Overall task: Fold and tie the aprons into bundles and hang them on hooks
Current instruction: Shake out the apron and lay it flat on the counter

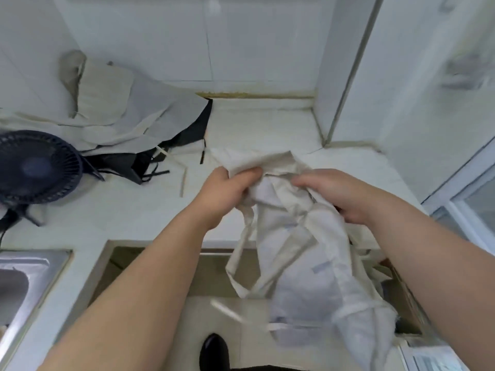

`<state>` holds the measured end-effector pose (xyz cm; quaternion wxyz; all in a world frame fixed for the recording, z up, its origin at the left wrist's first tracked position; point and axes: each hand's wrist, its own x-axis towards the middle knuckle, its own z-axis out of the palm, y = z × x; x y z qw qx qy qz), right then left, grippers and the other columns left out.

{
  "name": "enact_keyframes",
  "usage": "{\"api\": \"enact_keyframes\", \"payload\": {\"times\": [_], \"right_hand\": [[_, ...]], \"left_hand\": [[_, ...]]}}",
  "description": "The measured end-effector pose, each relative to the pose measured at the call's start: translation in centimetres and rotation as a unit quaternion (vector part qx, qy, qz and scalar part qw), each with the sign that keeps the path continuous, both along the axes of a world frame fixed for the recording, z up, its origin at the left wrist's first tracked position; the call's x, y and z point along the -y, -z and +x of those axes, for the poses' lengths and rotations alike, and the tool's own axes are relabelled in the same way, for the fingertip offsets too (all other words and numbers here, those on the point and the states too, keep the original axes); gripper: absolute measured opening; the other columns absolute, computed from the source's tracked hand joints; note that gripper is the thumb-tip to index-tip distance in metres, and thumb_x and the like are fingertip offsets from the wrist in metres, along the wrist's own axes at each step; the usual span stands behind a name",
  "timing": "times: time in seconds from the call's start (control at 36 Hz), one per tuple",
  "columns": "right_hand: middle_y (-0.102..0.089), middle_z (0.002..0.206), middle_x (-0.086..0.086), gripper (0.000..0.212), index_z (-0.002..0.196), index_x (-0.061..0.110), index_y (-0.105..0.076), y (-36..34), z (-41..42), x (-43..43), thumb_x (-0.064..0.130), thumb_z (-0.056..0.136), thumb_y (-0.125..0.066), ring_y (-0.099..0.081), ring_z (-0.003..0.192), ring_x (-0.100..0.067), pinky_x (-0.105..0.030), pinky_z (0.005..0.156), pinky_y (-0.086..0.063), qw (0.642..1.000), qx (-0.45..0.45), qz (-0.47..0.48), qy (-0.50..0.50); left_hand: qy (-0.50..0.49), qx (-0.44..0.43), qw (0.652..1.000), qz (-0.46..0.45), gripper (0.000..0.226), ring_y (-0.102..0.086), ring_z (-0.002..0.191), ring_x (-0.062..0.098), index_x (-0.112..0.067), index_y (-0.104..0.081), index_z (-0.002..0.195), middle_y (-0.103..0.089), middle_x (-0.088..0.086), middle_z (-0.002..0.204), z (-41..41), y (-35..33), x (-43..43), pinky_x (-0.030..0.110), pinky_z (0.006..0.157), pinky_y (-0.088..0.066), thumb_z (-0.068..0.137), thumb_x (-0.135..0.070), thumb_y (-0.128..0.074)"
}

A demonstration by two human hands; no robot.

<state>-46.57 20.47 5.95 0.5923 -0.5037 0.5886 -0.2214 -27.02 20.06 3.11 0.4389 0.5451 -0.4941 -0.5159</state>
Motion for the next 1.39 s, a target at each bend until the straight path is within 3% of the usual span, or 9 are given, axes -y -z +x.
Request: {"api": "enact_keyframes", "payload": {"times": [0.11,0.22,0.31,0.42,0.67,0.94,1.14,1.28,1.39], "right_hand": [[-0.054,0.084,0.003,0.030,0.094,0.016,-0.050,1.9,-3.9,-3.9,0.034,0.083,-0.071,-0.052,0.073,-0.011,-0.022,0.061,-0.040,0.973,-0.182,-0.142,0.022],[-0.041,0.065,0.005,0.037,0.063,0.019,-0.037,3.9,-6.2,-7.5,0.021,0.086,-0.067,-0.040,0.061,-0.012,-0.017,0.048,-0.026,0.930,-0.276,-0.242,0.007],[-0.055,0.080,0.003,0.028,0.065,0.024,-0.046,4.5,-6.9,-9.5,0.021,0.088,-0.063,-0.053,0.083,-0.022,-0.019,0.066,-0.039,0.918,-0.289,-0.272,-0.006],[-0.053,0.127,0.001,0.028,0.109,0.029,-0.062,4.5,-7.1,-11.6,0.048,0.089,-0.054,-0.049,0.121,-0.022,-0.036,0.100,-0.036,0.920,-0.309,-0.240,-0.036],[-0.048,0.121,0.001,0.089,0.145,0.022,-0.028,5.6,-5.8,-16.6,0.058,0.074,-0.070,-0.060,0.084,-0.011,-0.027,0.068,-0.055,0.973,-0.168,-0.021,-0.159],[-0.054,0.081,-0.002,0.028,0.114,0.023,-0.049,7.9,-3.5,-15.7,0.013,0.089,-0.055,-0.055,0.069,-0.018,-0.043,0.080,-0.057,0.993,-0.019,-0.108,0.048],[-0.059,0.123,-0.003,0.052,0.135,0.012,-0.051,7.3,-3.1,-15.8,-0.005,0.087,-0.044,-0.058,0.106,-0.010,-0.021,0.094,-0.044,0.984,0.005,-0.176,0.031],[-0.058,0.132,-0.008,0.050,0.138,0.013,-0.049,7.8,-3.6,-16.0,-0.002,0.090,-0.046,-0.054,0.121,-0.018,-0.010,0.093,-0.033,0.948,-0.127,-0.286,-0.062],[-0.071,0.100,-0.003,0.021,0.107,0.009,-0.071,7.9,-3.7,-16.1,0.019,0.090,-0.063,-0.064,0.096,-0.017,-0.016,0.082,-0.042,0.935,-0.135,-0.327,0.028]], "left_hand": [[-0.010,-0.010,0.998,0.067,0.011,-0.070,0.081,0.017,-0.014,-0.070,0.097,-0.074,0.002,0.088,-4.1,1.1,-5.0,0.026,0.064,-0.054,0.089,-0.019,-0.064],[0.014,-0.052,0.984,0.172,0.013,-0.068,0.079,0.026,-0.006,-0.068,0.097,-0.072,0.011,0.086,-6.6,1.5,-9.6,0.039,0.080,-0.054,0.089,-0.015,-0.062],[0.018,-0.087,0.976,0.201,0.023,-0.066,0.086,0.029,-0.001,-0.067,0.106,-0.069,0.016,0.095,-7.4,1.3,-12.2,0.039,0.083,-0.053,0.090,-0.016,-0.060],[-0.050,-0.143,0.973,0.174,0.027,-0.067,0.094,0.029,0.000,-0.065,0.113,-0.070,0.017,0.106,-7.7,0.6,-13.7,0.043,0.092,-0.052,0.094,-0.016,-0.055],[-0.071,-0.247,0.952,0.166,0.030,-0.070,0.088,0.026,0.002,-0.062,0.118,-0.070,0.014,0.100,-8.1,-0.3,-16.2,0.038,0.080,-0.058,0.096,-0.014,-0.050],[-0.120,-0.224,0.957,0.137,0.022,-0.068,0.071,0.022,0.000,-0.064,0.106,-0.068,0.011,0.085,-4.9,0.0,-18.6,0.032,0.065,-0.058,0.096,-0.013,-0.049],[-0.157,-0.094,0.946,0.269,0.013,-0.064,0.065,0.025,-0.006,-0.063,0.083,-0.065,0.011,0.073,-2.5,3.4,-20.7,0.033,0.066,-0.052,0.088,-0.012,-0.053],[-0.066,-0.017,0.932,0.356,0.019,-0.062,0.077,0.031,-0.001,-0.063,0.096,-0.064,0.019,0.086,-2.5,4.0,-22.1,0.039,0.075,-0.050,0.086,-0.015,-0.054],[-0.022,0.007,0.912,0.410,0.027,-0.063,0.085,0.032,-0.001,-0.068,0.100,-0.068,0.020,0.093,-1.8,3.8,-22.7,0.041,0.086,-0.049,0.086,-0.021,-0.055]]}}
